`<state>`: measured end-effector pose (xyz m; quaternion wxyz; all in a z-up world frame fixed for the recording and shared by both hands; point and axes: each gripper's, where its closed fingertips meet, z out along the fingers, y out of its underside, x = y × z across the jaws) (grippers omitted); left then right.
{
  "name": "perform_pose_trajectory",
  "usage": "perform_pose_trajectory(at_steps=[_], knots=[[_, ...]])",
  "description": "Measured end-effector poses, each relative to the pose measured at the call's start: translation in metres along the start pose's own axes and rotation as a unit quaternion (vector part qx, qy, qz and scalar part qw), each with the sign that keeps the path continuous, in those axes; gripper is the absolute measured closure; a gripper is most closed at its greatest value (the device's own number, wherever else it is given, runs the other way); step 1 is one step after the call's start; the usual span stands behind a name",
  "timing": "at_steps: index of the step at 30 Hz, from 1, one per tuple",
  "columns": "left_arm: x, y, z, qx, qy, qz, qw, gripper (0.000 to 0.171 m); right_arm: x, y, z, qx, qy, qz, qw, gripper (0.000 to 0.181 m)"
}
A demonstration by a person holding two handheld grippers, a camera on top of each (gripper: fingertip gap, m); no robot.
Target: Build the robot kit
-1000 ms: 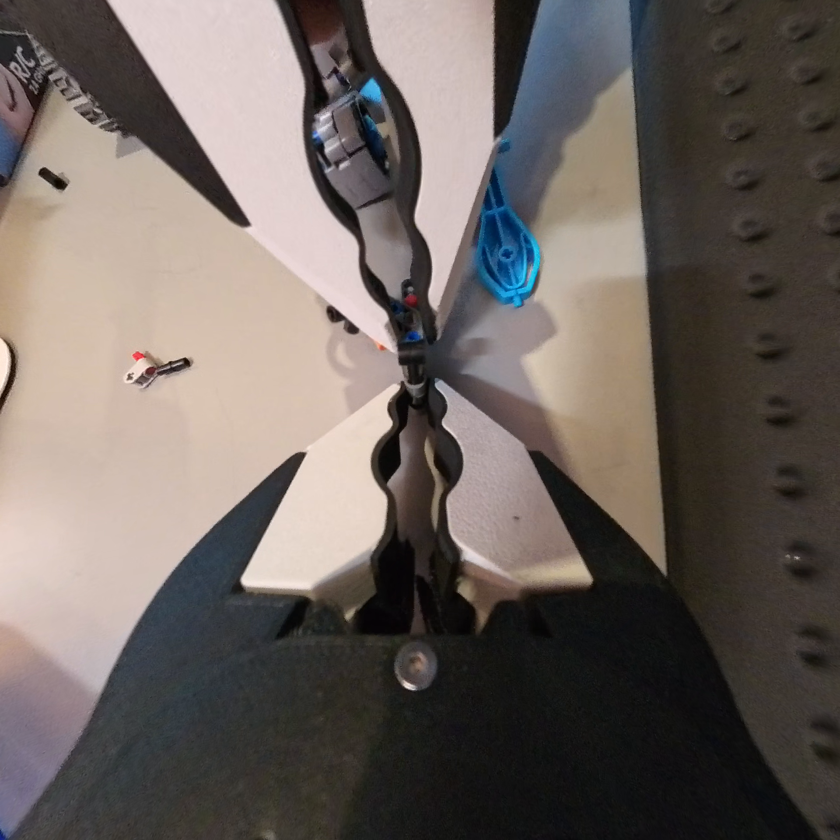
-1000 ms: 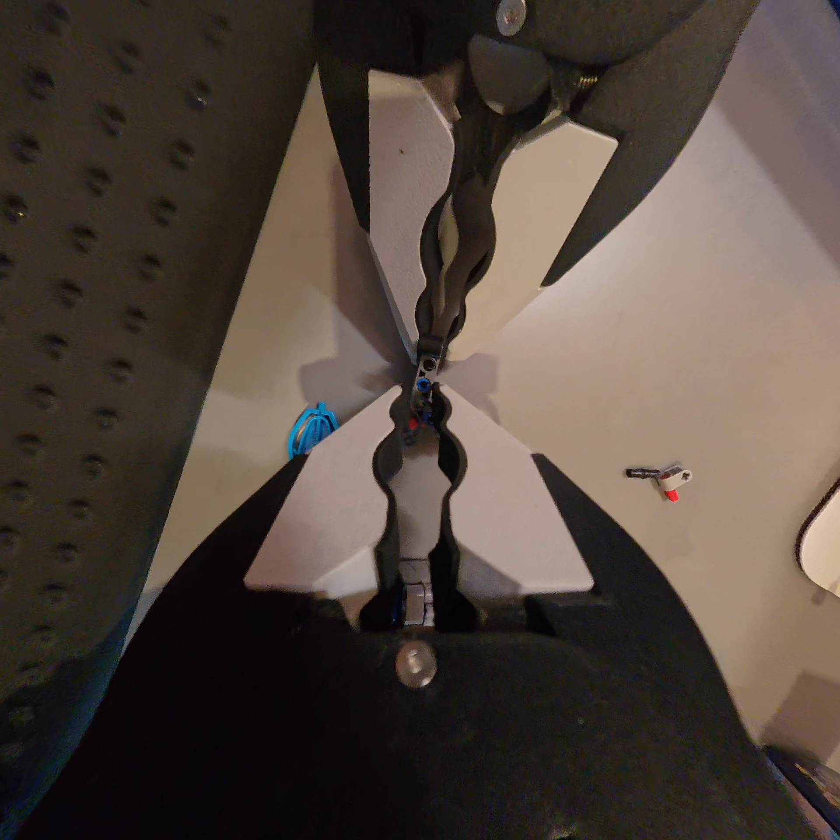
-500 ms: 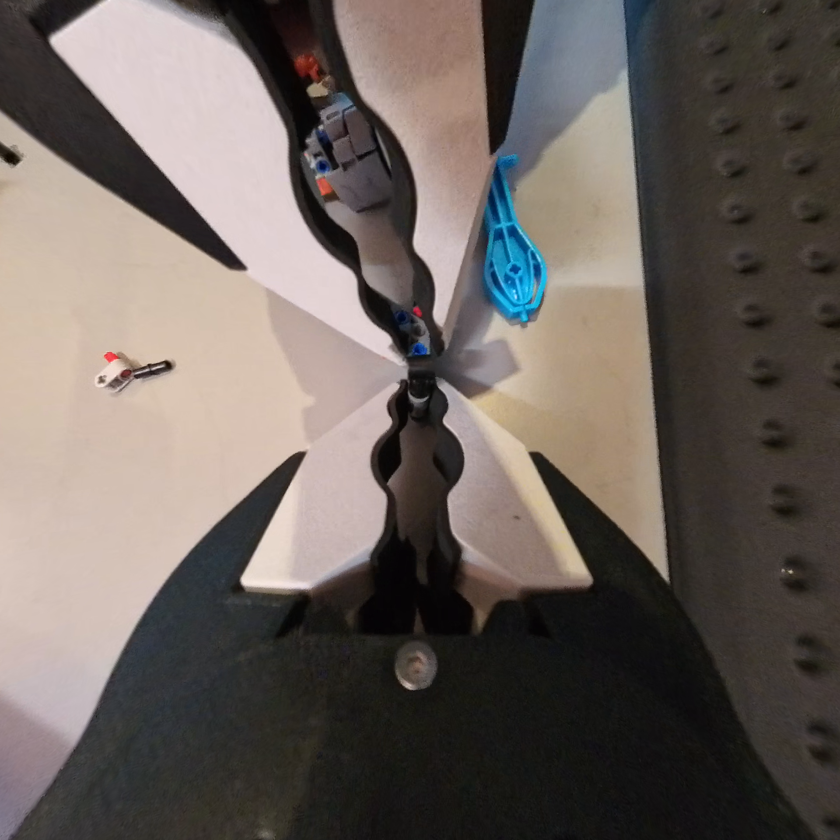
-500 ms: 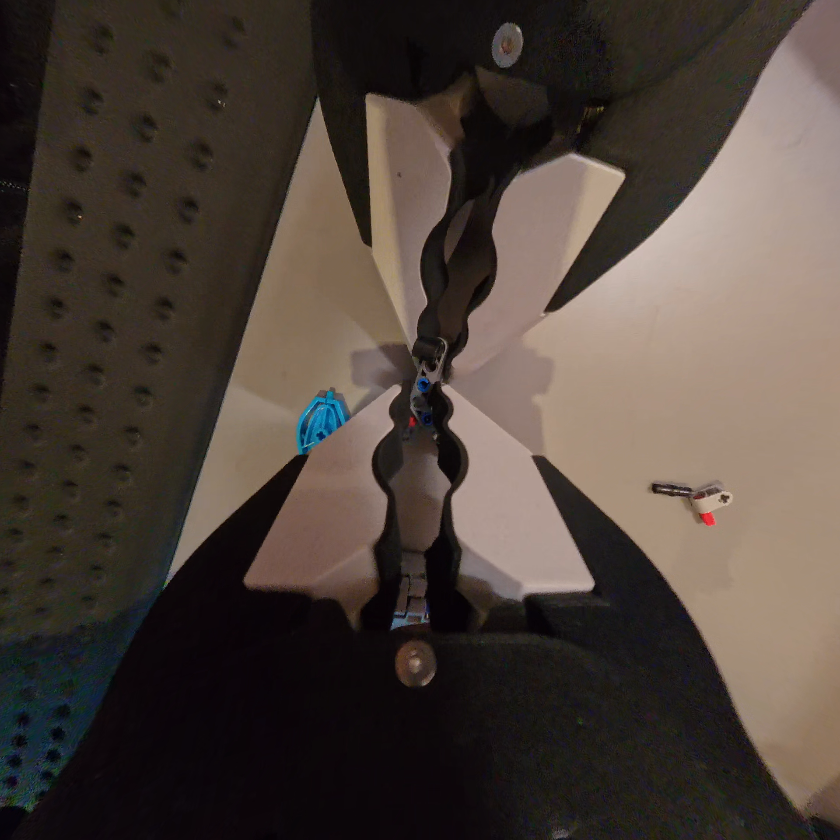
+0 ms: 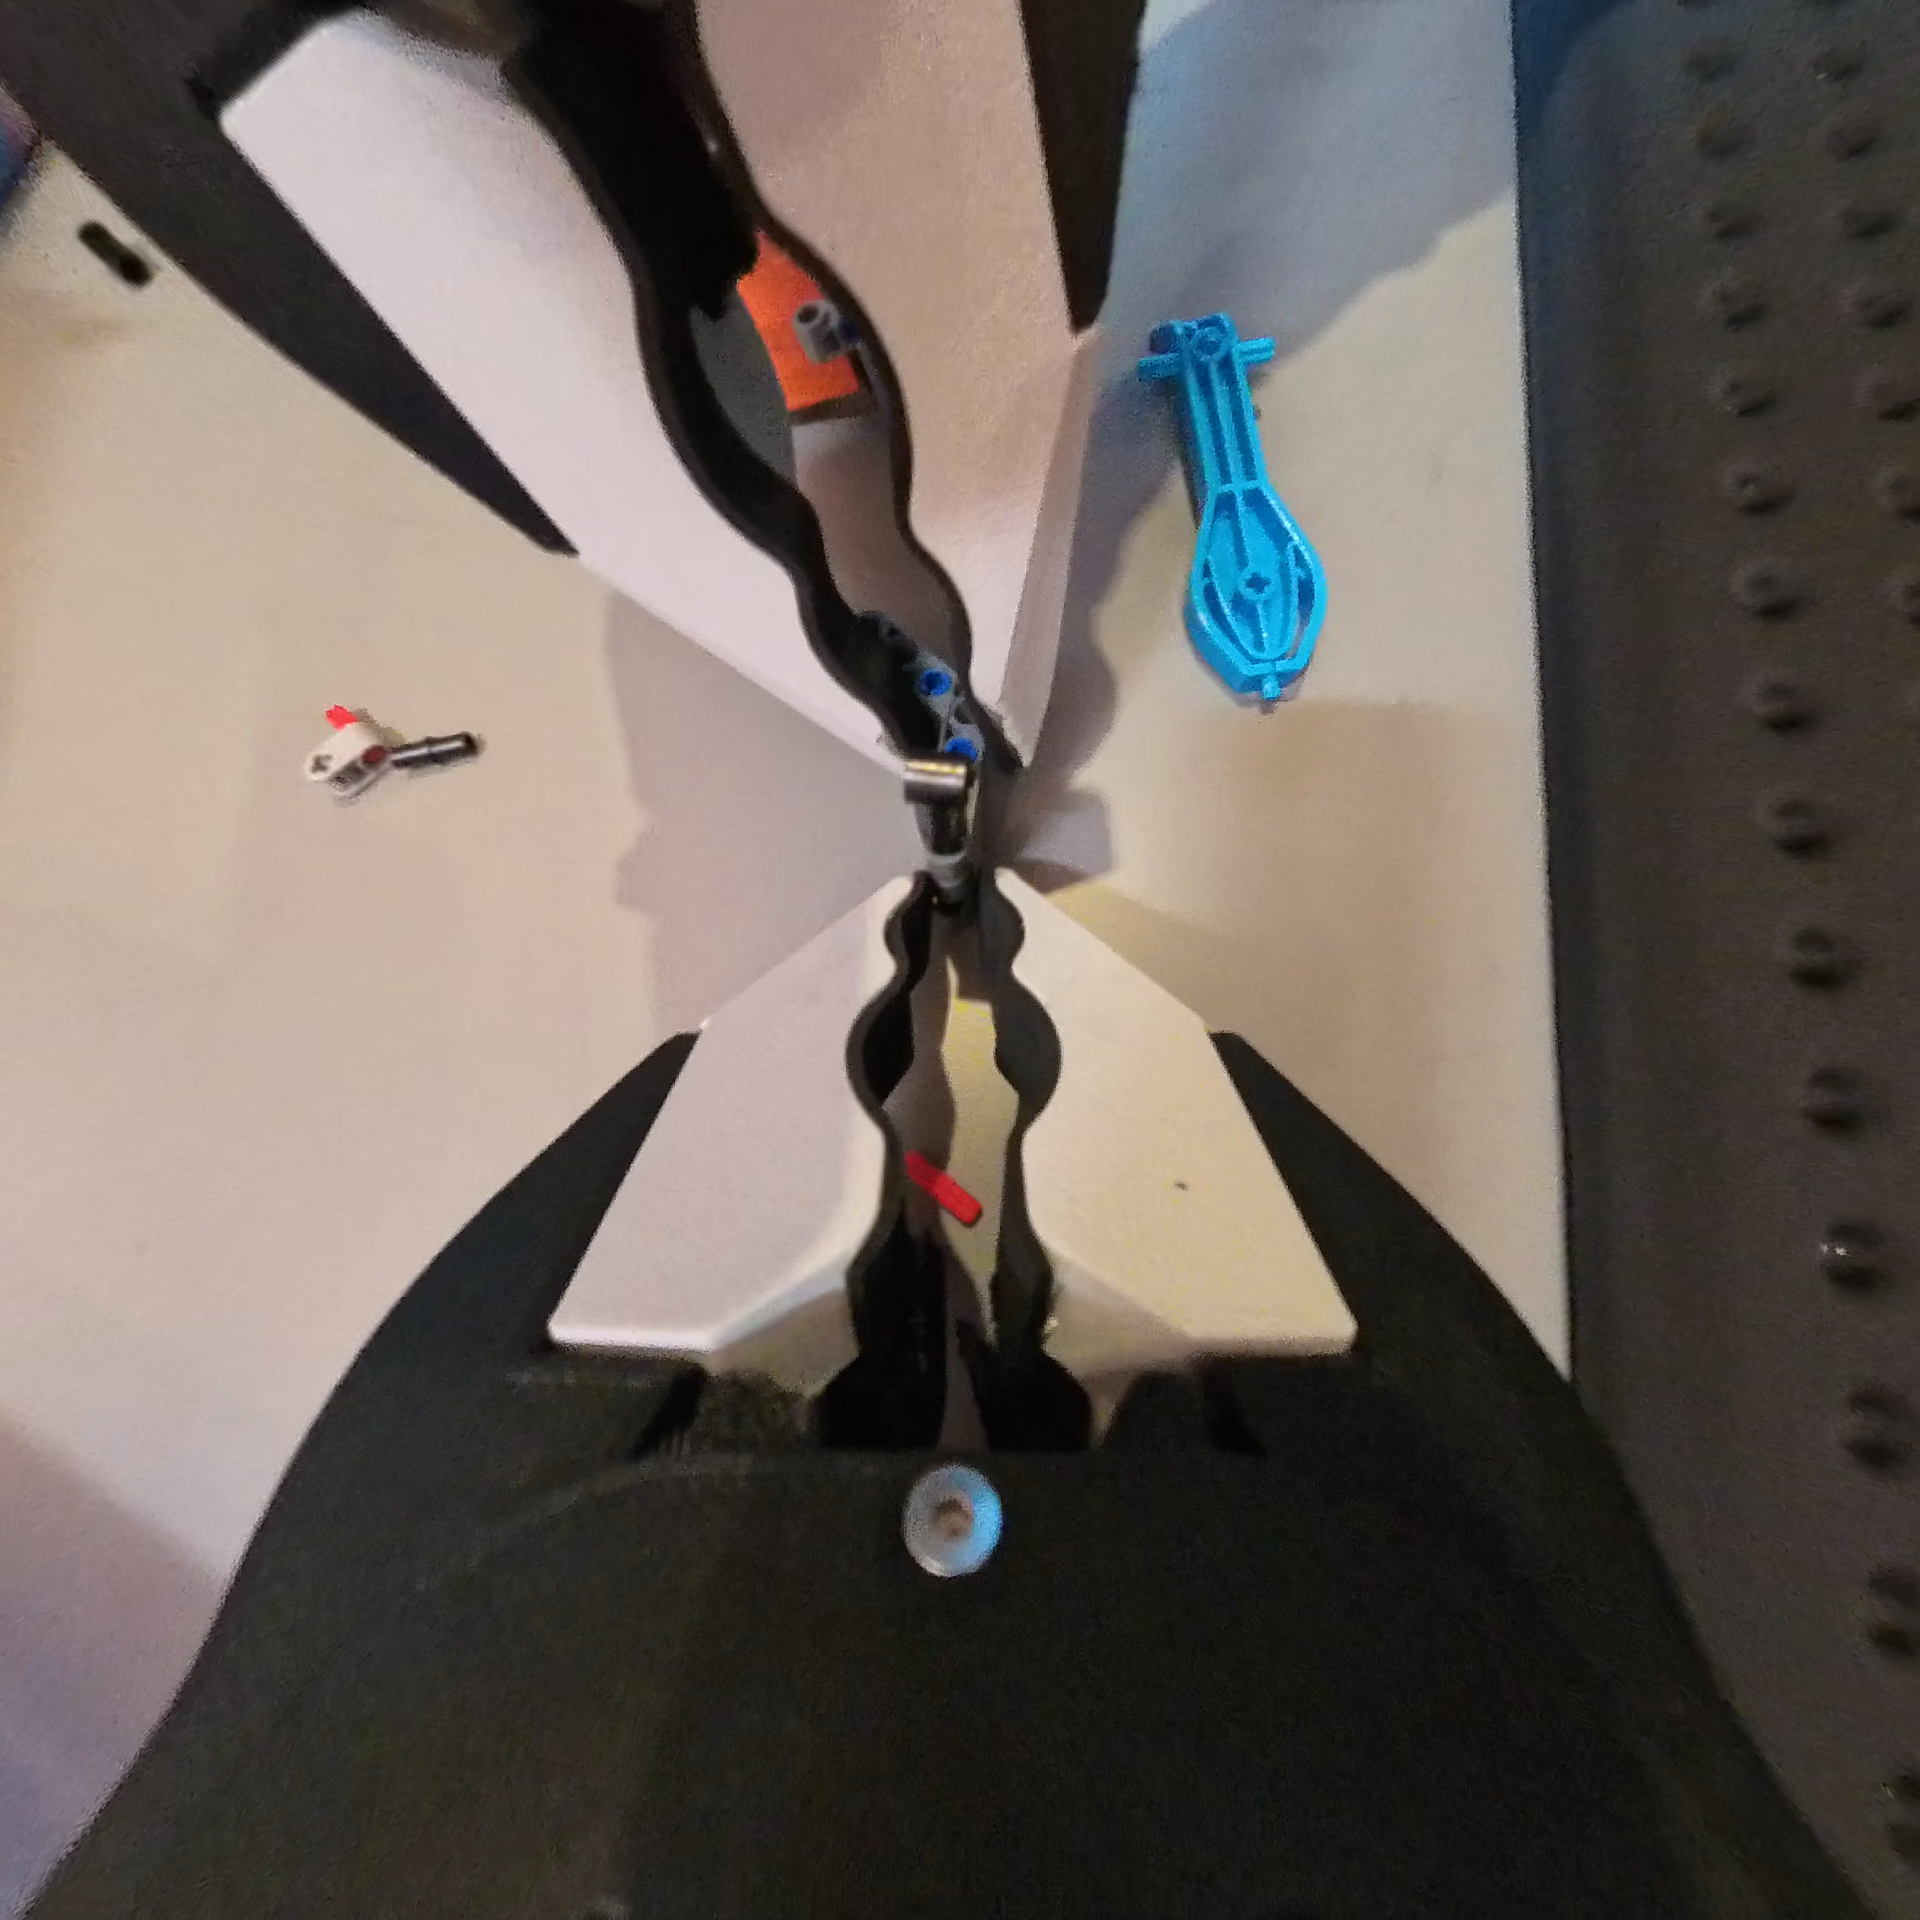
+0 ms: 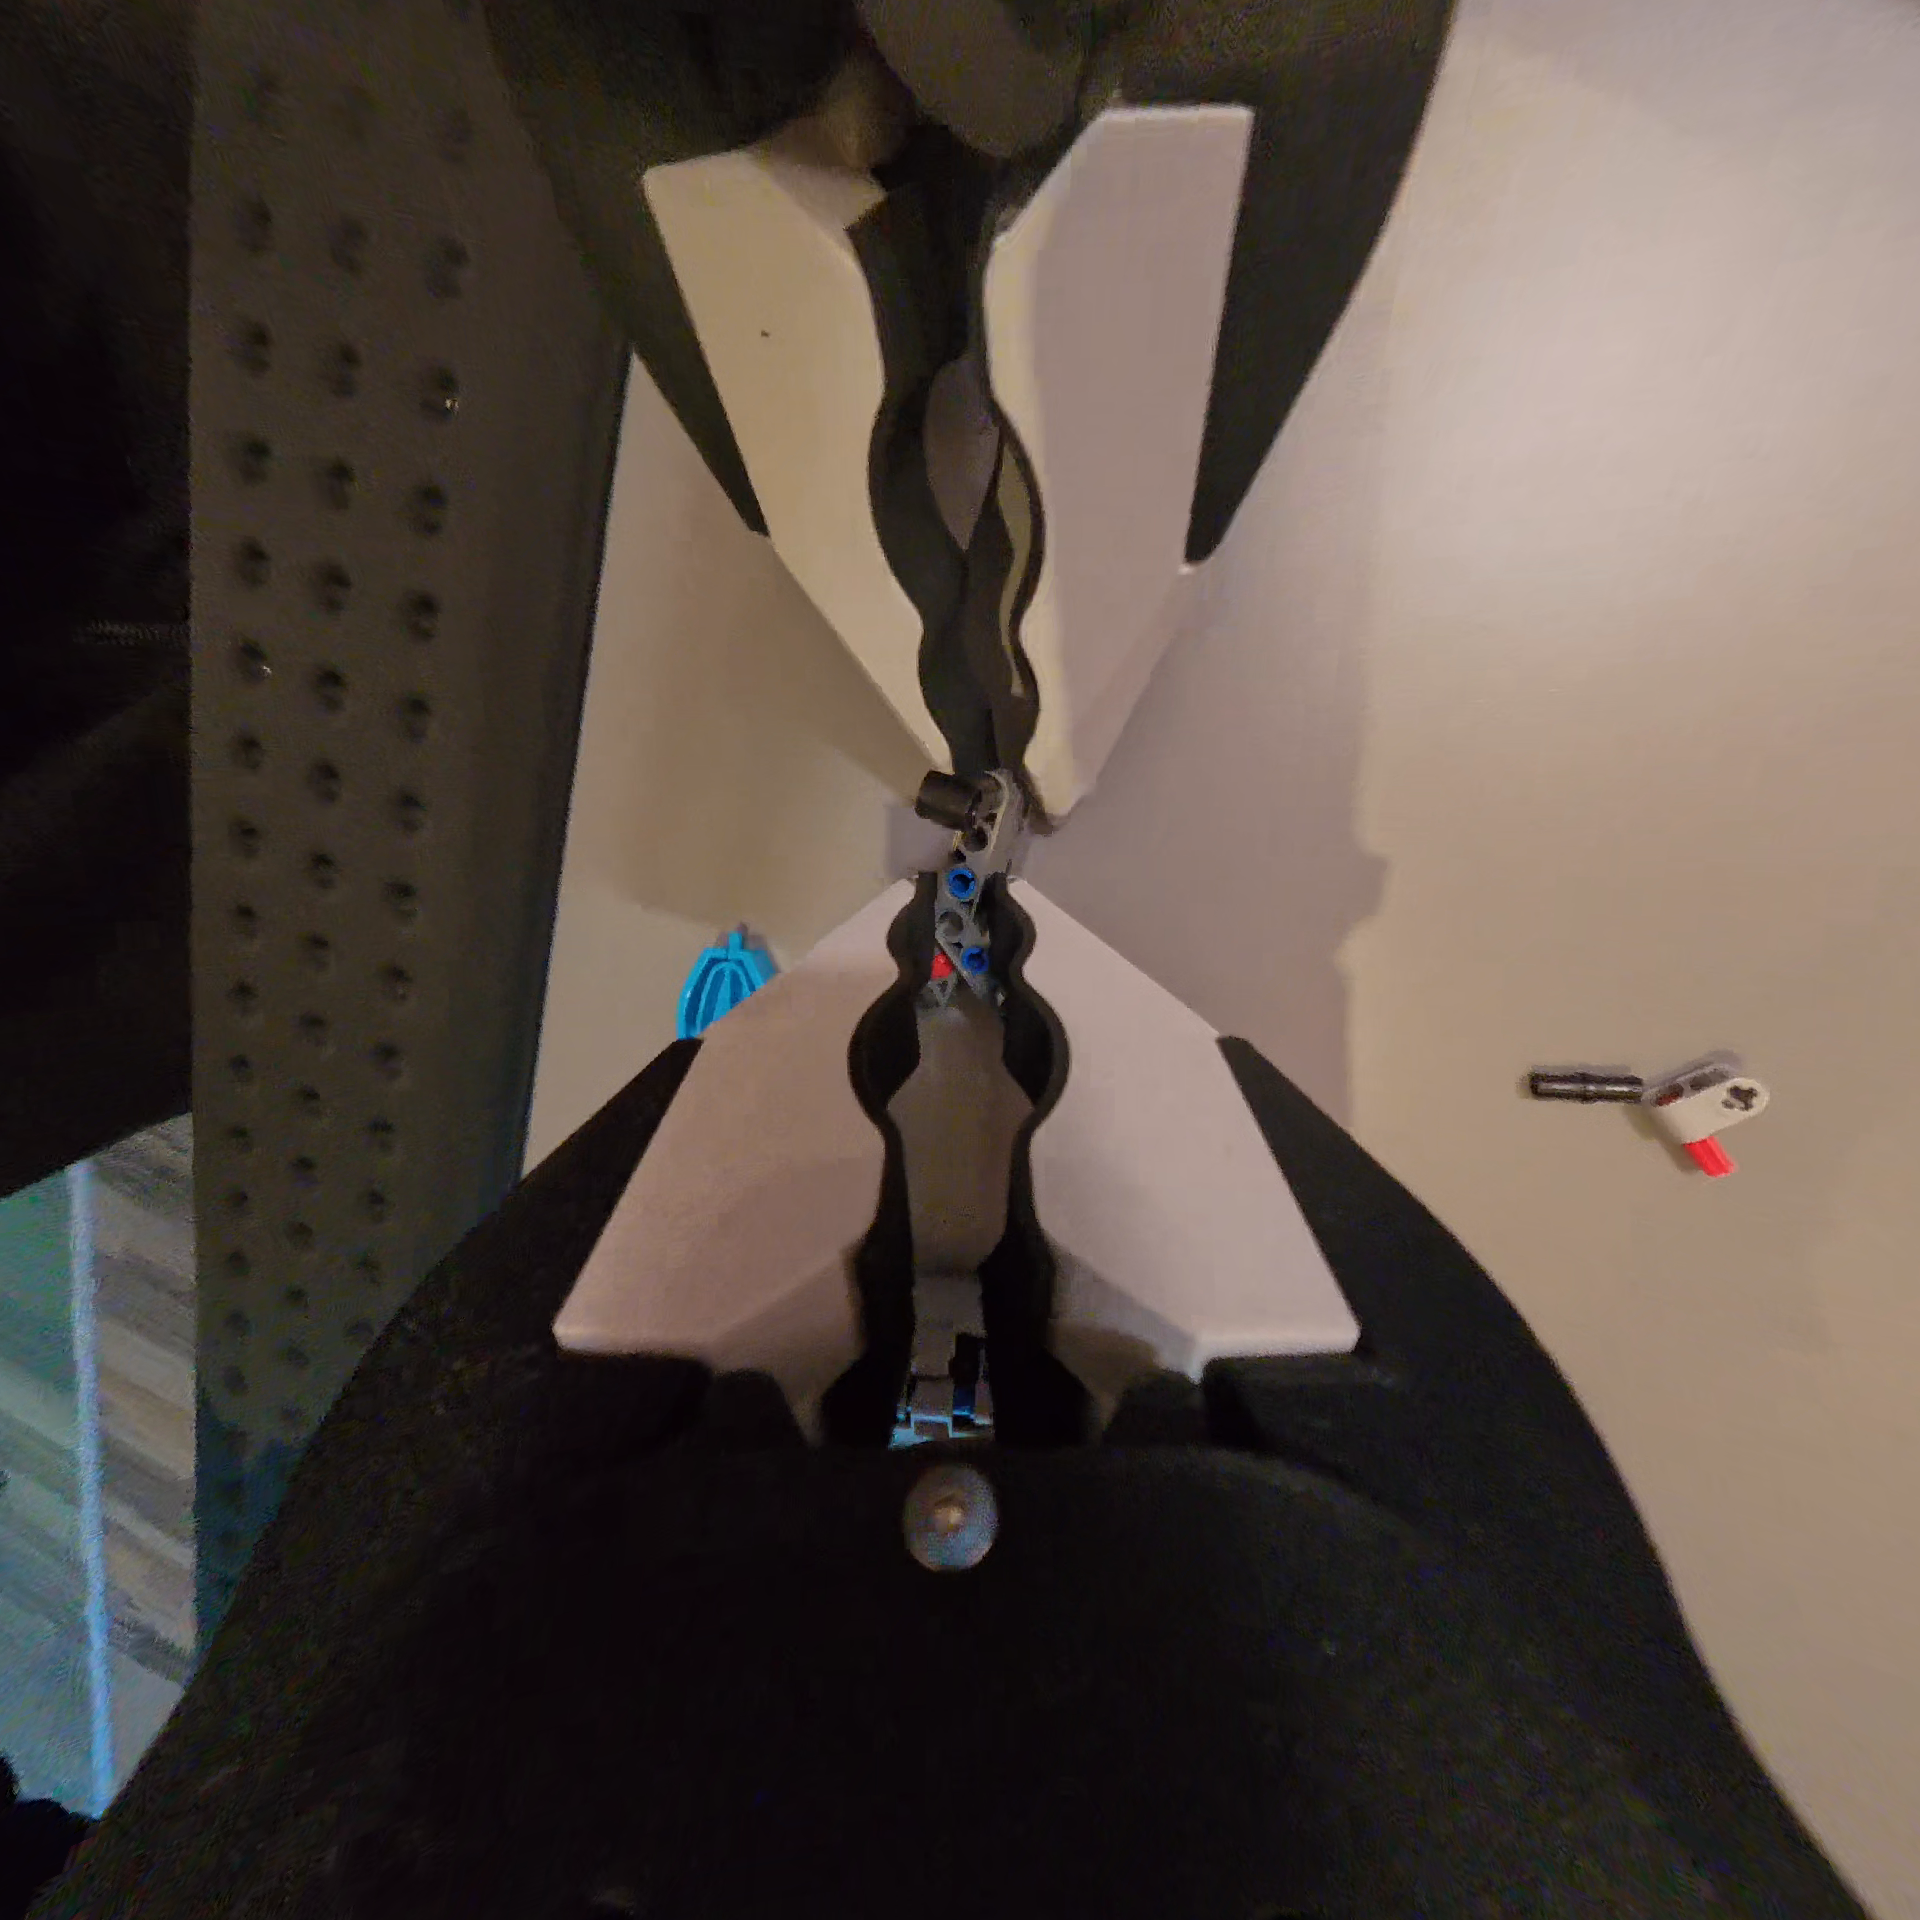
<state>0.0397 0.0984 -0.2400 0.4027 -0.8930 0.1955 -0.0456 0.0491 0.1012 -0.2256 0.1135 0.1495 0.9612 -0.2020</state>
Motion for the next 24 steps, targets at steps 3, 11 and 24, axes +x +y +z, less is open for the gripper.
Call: perform_pose_trajectory(at_steps=[3, 11, 24], knots=[[-0.0010, 0.0006, 0.0008, -0.002, -0.001, 0.006, 1.000, 0.164, 0.0006, 0.0001, -0.0002, -0.008, -0.017, 0.016, 1.000, 0.172], [-0.0031, 0.0008, 0.0009, -0.005, 0.017, -0.009, 1.000, 0.165, 0.0069, 0.0000, 0.0002, -0.038, 0.026, -0.002, 0.999, 0.172], [-0.0035, -0.0017, 0.0006, 0.003, 0.016, -0.005, 1.000, 0.164, 0.0082, 0.0014, 0.0005, -0.055, 0.021, -0.016, 0.998, 0.175]])
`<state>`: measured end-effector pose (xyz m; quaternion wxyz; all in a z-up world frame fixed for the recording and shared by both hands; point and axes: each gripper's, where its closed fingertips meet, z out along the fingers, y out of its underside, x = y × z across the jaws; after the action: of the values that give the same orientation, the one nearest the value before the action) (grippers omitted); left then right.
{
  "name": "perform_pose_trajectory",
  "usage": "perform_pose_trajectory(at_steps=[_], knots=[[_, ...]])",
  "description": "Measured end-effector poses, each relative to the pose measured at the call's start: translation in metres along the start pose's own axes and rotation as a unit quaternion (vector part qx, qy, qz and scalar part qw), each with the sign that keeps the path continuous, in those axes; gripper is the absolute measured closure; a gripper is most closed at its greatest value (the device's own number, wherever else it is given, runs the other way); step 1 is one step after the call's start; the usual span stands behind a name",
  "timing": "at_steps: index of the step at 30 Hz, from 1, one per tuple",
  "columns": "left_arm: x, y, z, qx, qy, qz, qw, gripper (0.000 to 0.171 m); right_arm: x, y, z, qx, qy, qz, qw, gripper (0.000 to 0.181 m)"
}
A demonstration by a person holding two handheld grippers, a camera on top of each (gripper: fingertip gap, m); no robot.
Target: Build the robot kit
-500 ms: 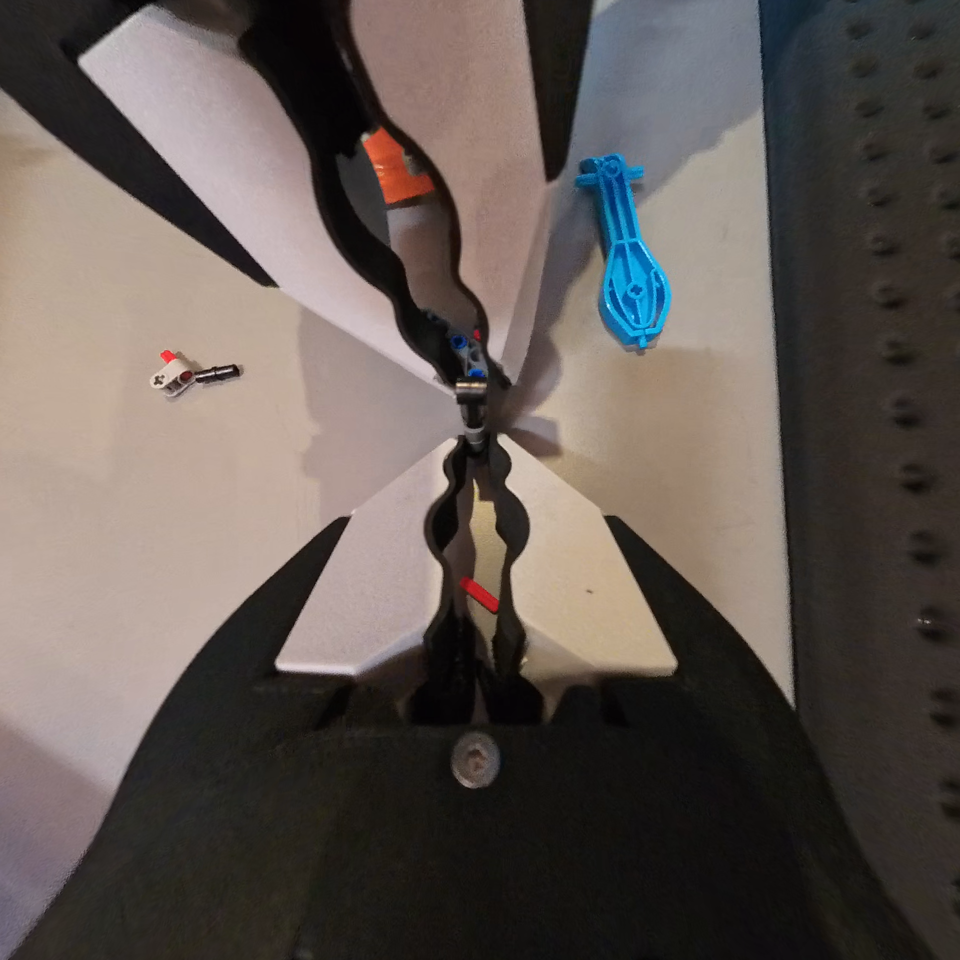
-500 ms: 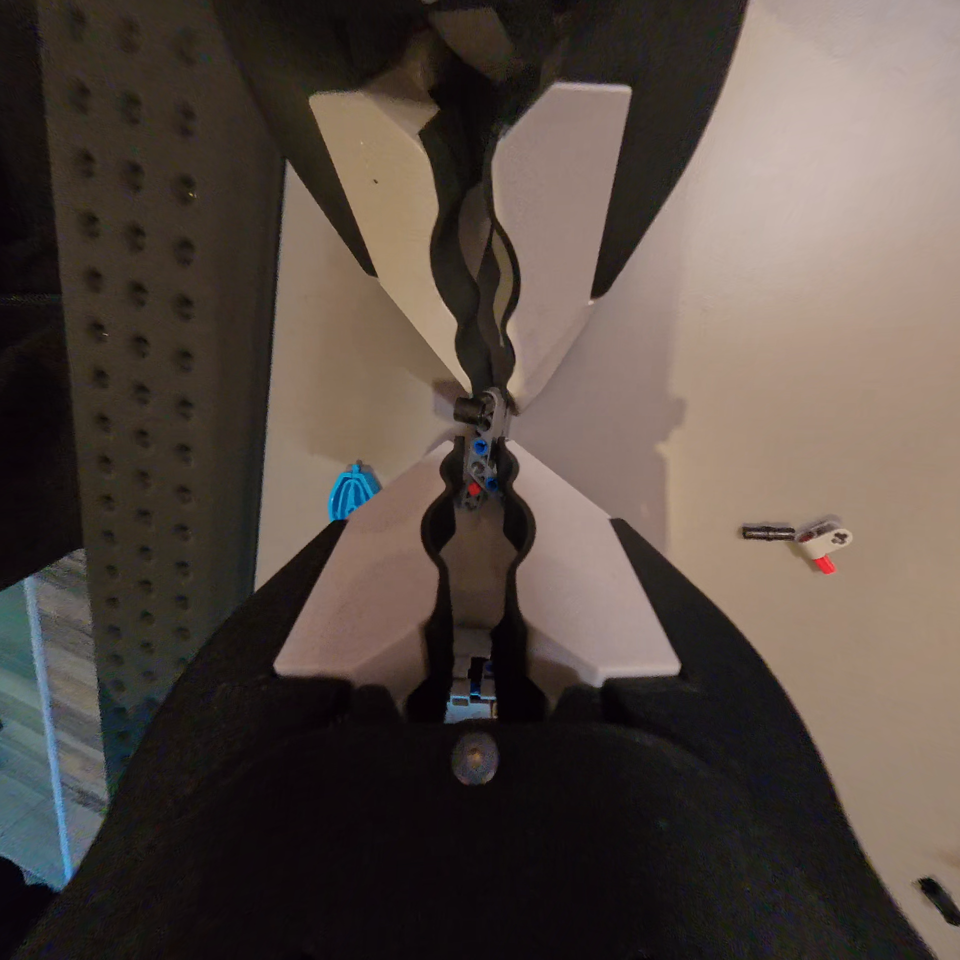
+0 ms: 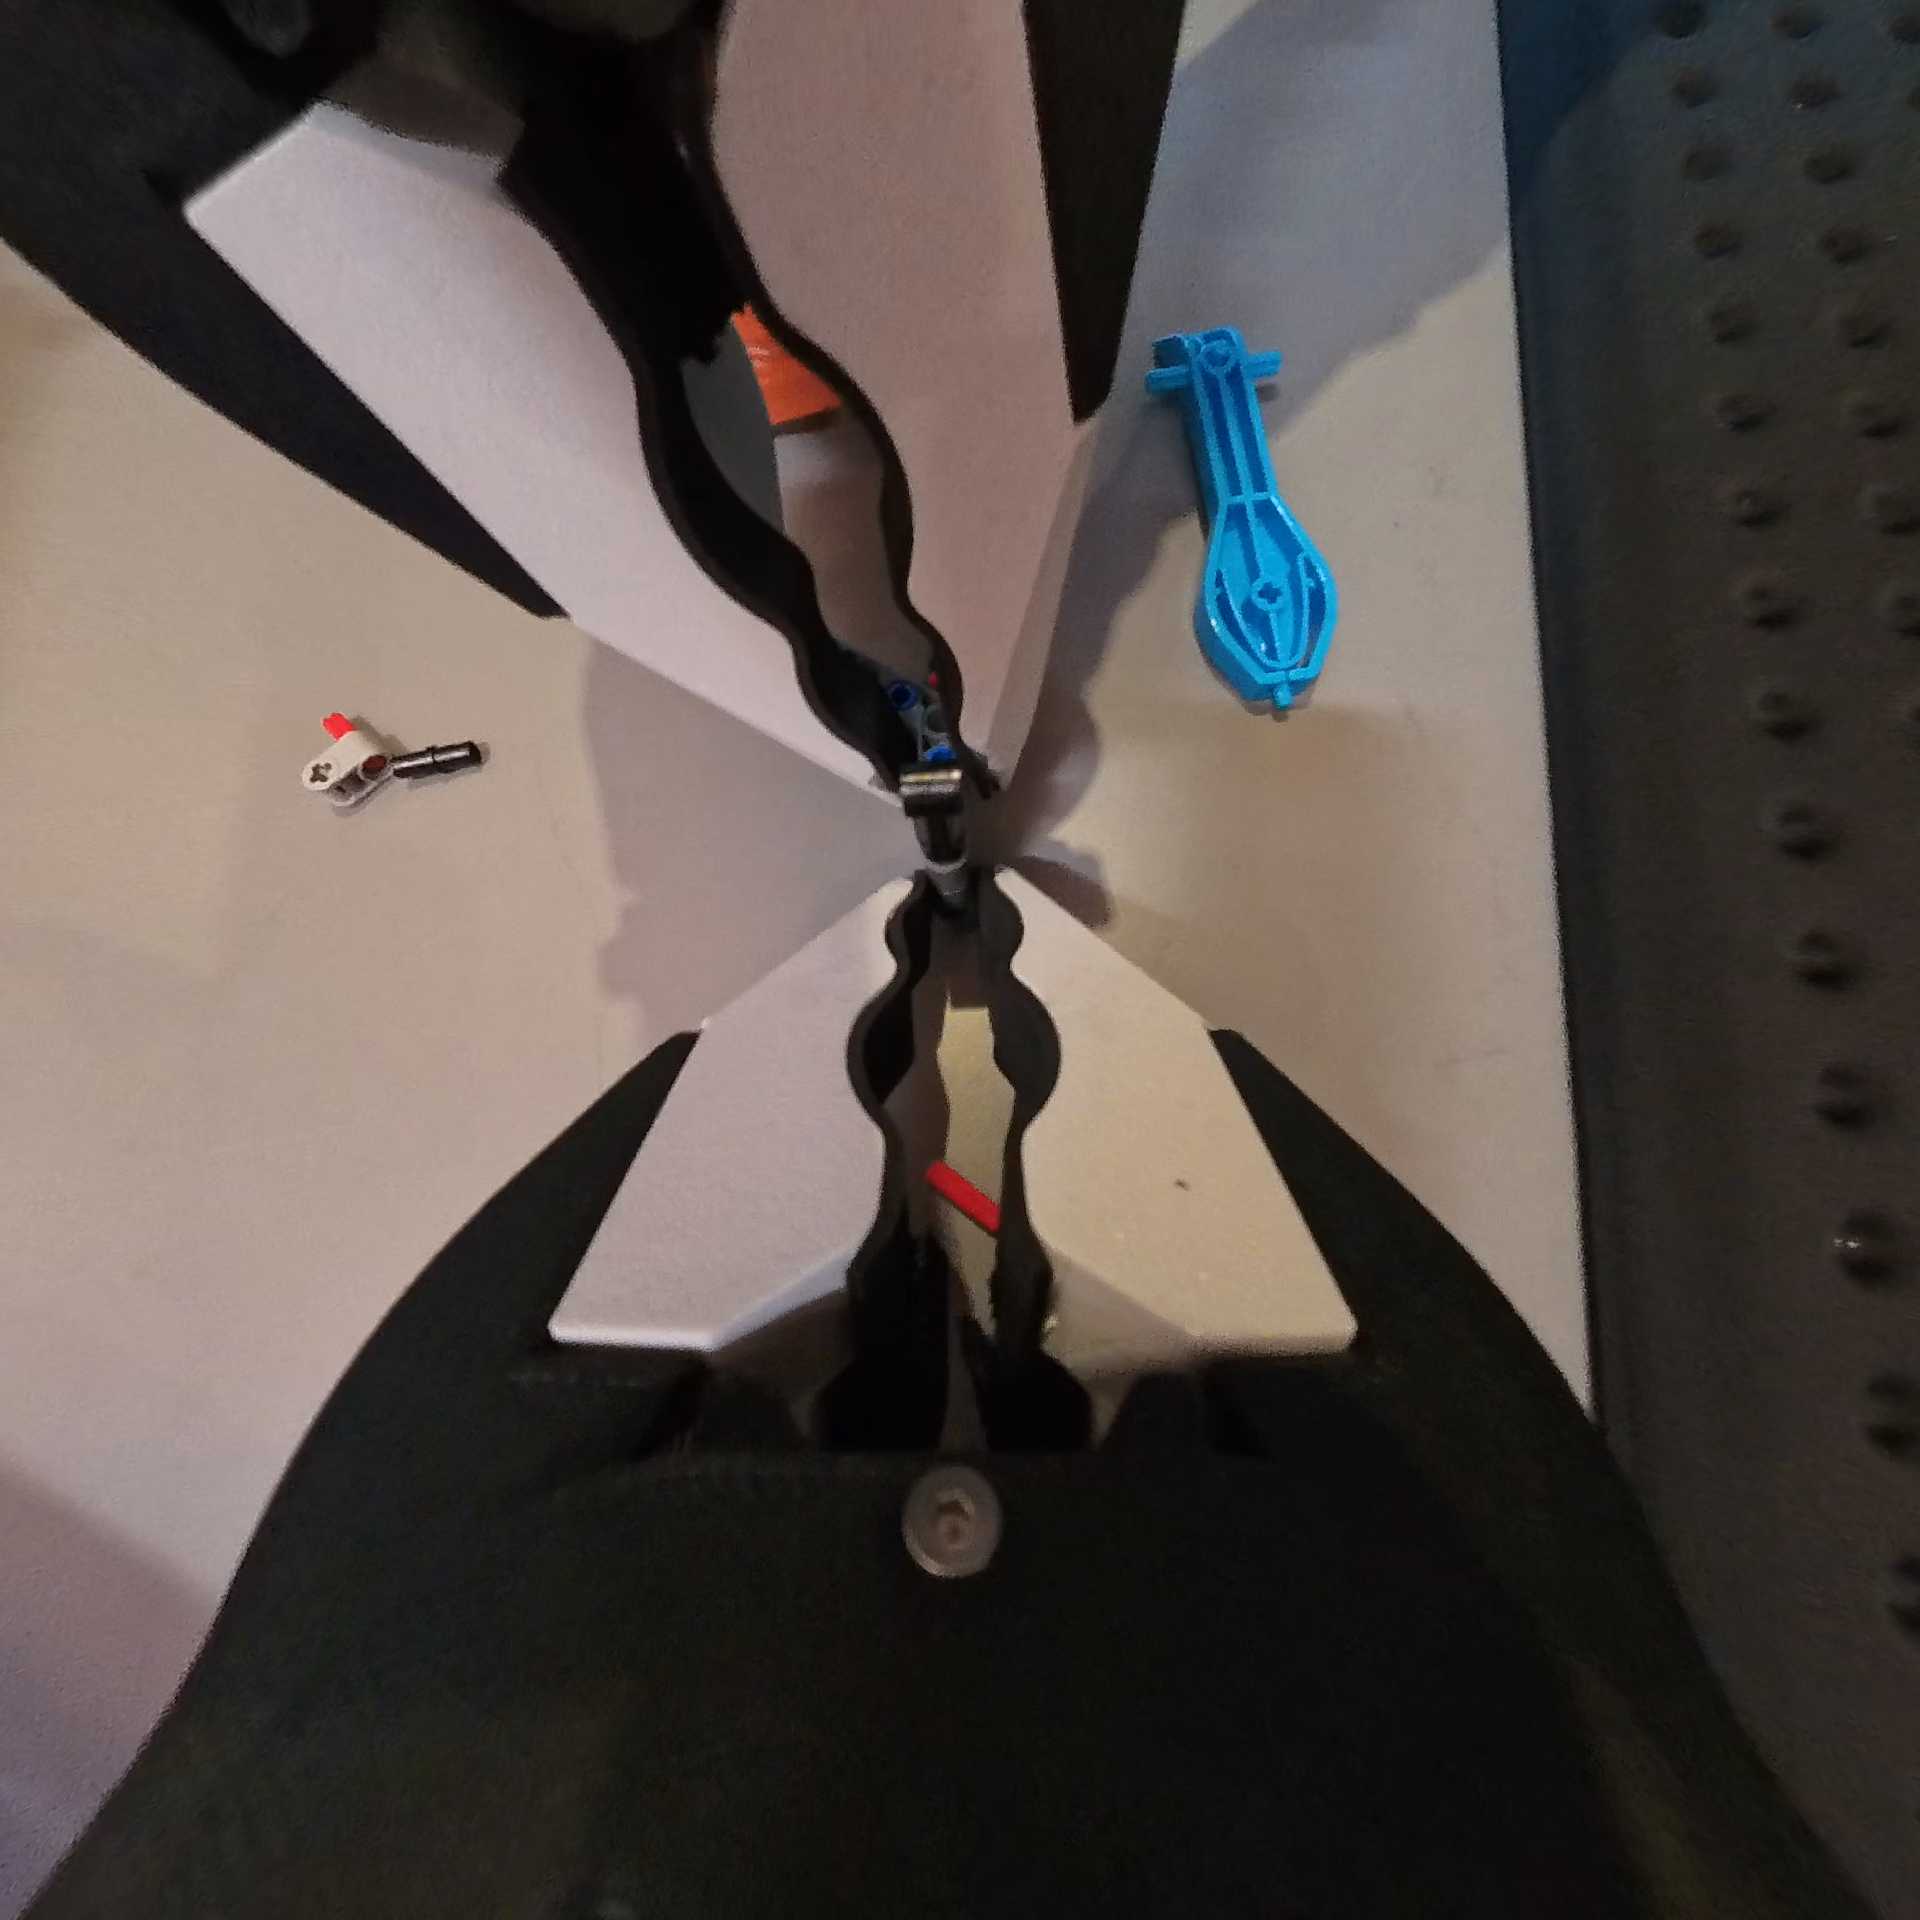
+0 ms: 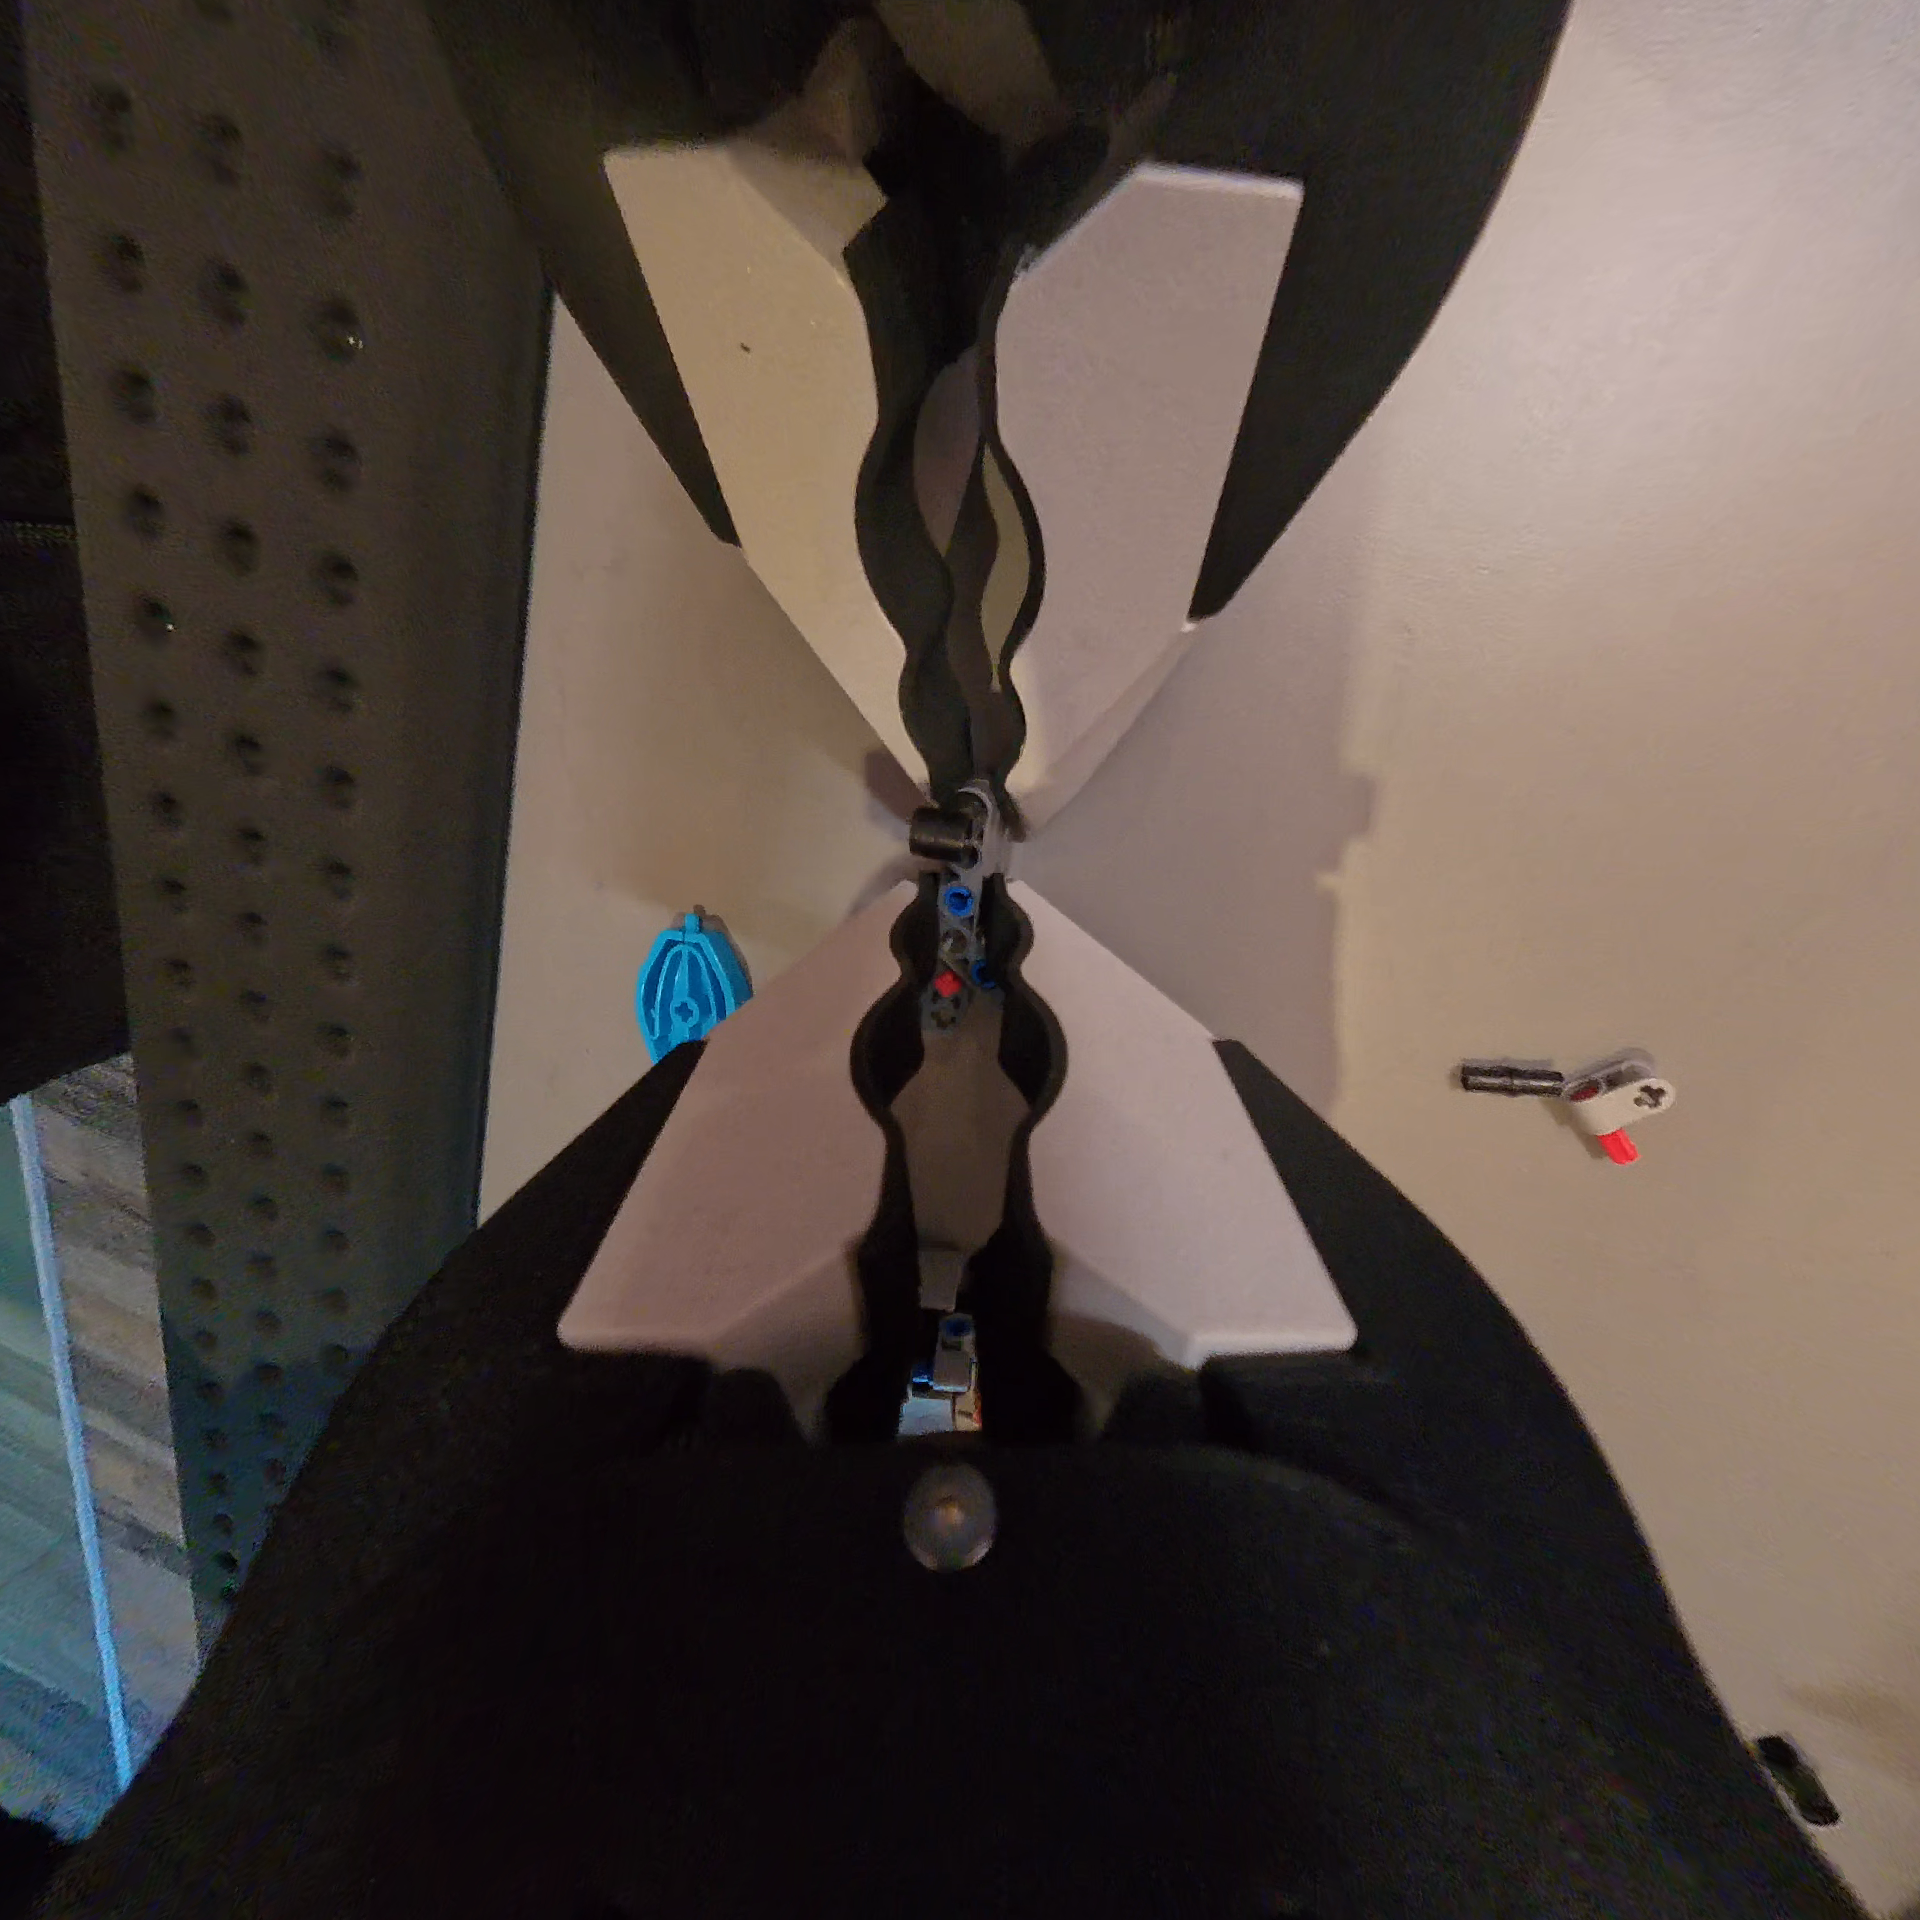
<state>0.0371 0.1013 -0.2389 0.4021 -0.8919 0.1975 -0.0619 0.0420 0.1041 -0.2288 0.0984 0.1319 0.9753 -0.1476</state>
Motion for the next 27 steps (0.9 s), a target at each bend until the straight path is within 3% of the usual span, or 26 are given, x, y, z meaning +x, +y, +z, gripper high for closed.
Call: perform_pose_trajectory(at_steps=[3, 7, 27], knots=[[0.004, -0.007, -0.003, 0.023, 0.011, -0.011, 1.000, 0.156, 0.000, 0.001, 0.000, -0.006, 0.002, -0.006, 1.000, 0.174], [-0.002, -0.021, -0.019, 0.078, 0.013, -0.042, 0.996, 0.165, 0.001, 0.001, 0.000, -0.009, -0.012, 0.000, 1.000, 0.174], [-0.006, -0.014, -0.010, 0.062, -0.011, -0.022, 0.998, 0.165, 0.007, -0.001, 0.001, -0.022, 0.036, -0.014, 0.999, 0.175]])
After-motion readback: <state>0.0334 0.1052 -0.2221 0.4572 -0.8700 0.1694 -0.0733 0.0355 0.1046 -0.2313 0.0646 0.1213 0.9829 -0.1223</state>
